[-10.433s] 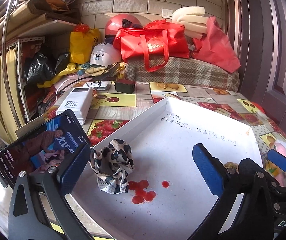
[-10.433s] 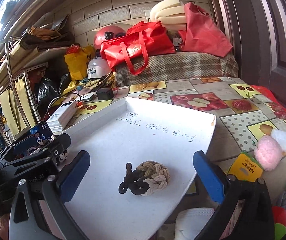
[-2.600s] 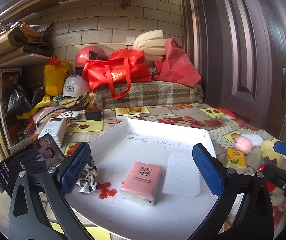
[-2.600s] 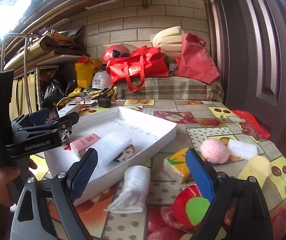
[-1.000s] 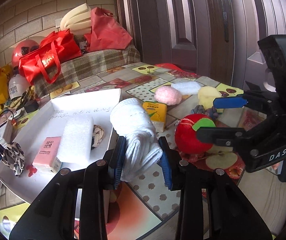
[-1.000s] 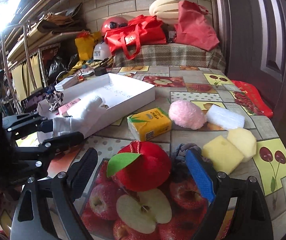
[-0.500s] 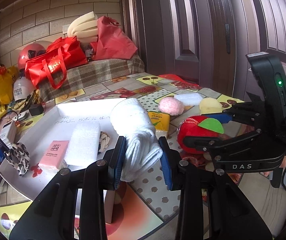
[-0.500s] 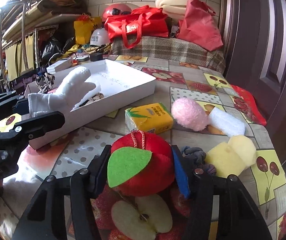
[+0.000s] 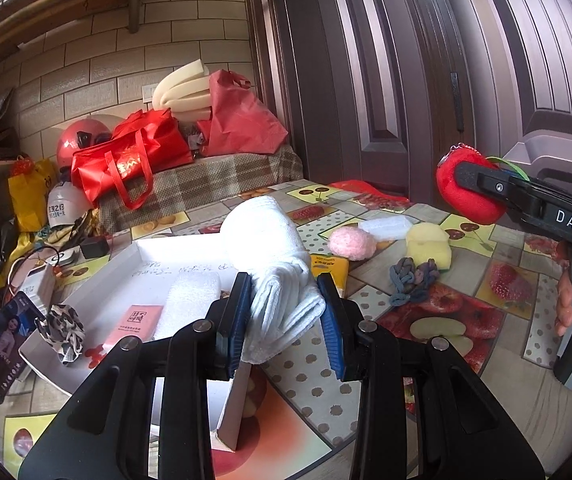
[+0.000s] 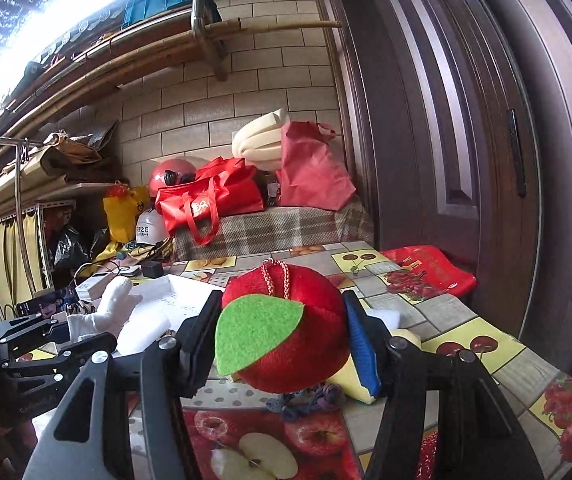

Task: Organize soft objects
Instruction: 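Carry the glove over the white box with left while right lifts the red apple plush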

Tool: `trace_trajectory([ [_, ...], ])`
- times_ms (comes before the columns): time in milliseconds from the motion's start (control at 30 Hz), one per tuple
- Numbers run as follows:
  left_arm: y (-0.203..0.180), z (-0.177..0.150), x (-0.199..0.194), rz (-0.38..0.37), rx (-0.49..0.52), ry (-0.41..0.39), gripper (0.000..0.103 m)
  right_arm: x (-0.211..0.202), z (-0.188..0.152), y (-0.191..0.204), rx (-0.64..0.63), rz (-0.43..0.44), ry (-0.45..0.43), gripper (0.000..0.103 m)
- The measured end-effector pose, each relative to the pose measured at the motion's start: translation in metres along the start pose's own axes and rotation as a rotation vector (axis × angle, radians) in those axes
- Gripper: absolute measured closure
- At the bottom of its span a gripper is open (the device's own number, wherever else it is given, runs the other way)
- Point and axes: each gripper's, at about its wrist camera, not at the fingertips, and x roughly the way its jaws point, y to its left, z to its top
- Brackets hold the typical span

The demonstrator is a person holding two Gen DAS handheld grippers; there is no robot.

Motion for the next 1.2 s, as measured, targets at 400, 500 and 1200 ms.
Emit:
trace_trajectory([
  [400, 0.019, -0.001, 0.002, 0.01, -0.086, 0.002, 0.07, 0.015, -0.002, 0.009, -0.012, 0.026, 0.054, 0.045],
  [500, 0.021, -0.001, 0.002, 0.018, -0.085, -0.002, 0.07, 0.02, -0.003, 0.014, -0.013, 0.034, 0.065, 0.045],
  [1200, 0.111, -0.008, 0.024, 0.219, -0.201, 0.002, 0.07, 0.084, -0.014, 0.083, -0.149, 0.15, 0.164, 0.045],
])
